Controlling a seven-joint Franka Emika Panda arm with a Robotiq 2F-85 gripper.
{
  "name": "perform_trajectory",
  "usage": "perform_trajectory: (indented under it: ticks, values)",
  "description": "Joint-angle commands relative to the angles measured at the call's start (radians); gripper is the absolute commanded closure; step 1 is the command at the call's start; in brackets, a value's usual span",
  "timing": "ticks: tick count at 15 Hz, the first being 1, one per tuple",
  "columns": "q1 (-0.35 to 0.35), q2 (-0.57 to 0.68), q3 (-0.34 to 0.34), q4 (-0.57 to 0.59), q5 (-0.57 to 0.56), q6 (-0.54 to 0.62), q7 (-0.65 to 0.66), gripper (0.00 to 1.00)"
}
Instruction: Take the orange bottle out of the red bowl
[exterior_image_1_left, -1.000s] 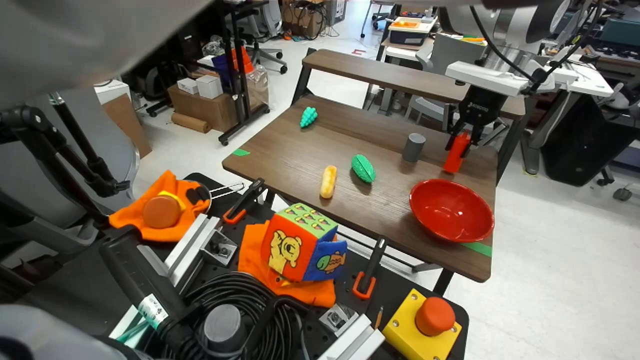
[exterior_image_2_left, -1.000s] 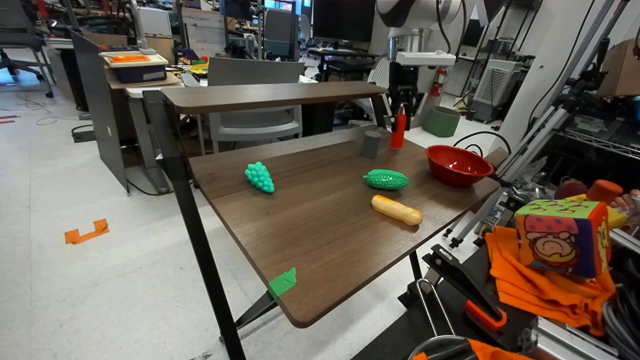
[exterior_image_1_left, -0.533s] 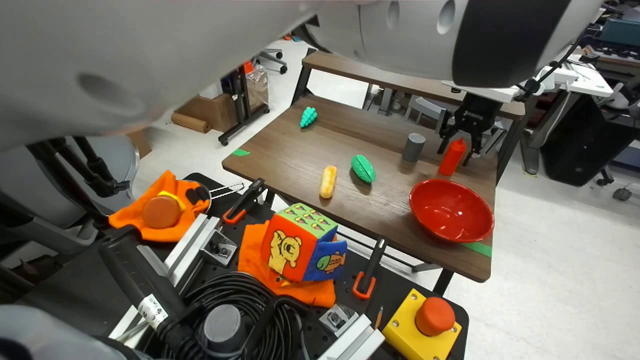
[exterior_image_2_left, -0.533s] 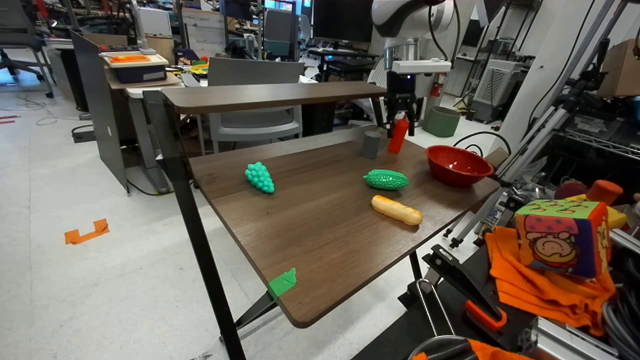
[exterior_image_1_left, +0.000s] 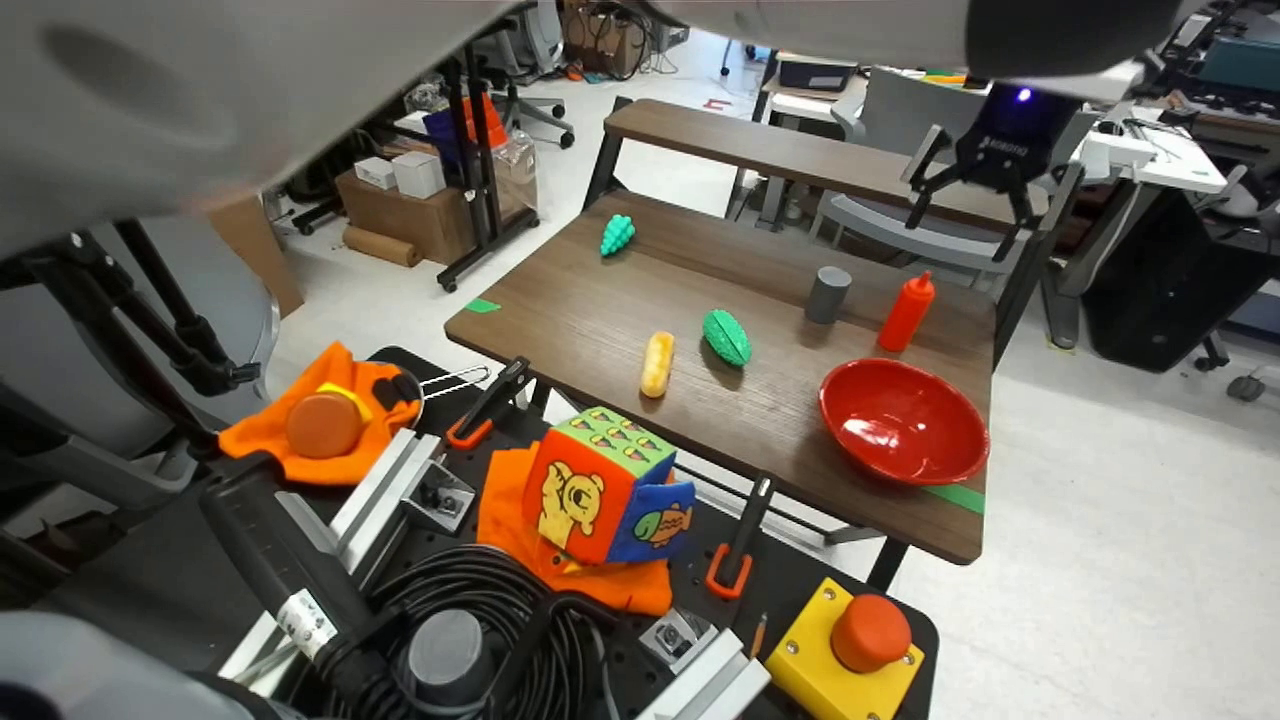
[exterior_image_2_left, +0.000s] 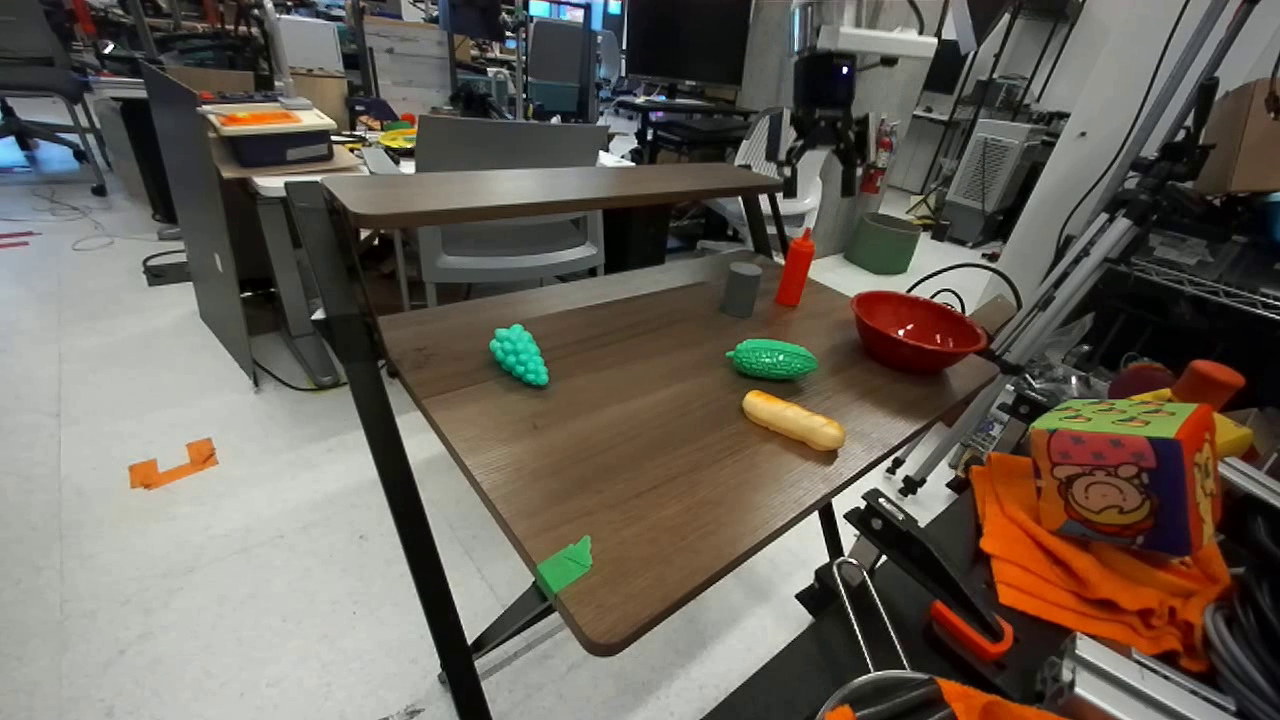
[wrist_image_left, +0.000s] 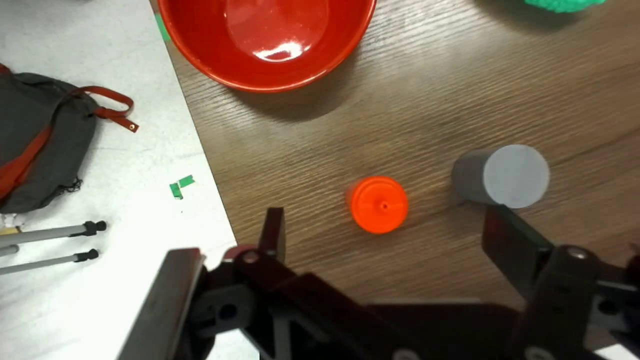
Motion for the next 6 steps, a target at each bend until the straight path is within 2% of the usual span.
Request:
perform_trajectory:
  ticks: [1, 6]
  values:
    - [0.0, -0.024, 0.001, -0.005, 0.0, -0.009, -0.003, 0.0]
    - [0.001, 0.0, 0.0, -0.01, -0.001, -0.004, -0.002, 0.0]
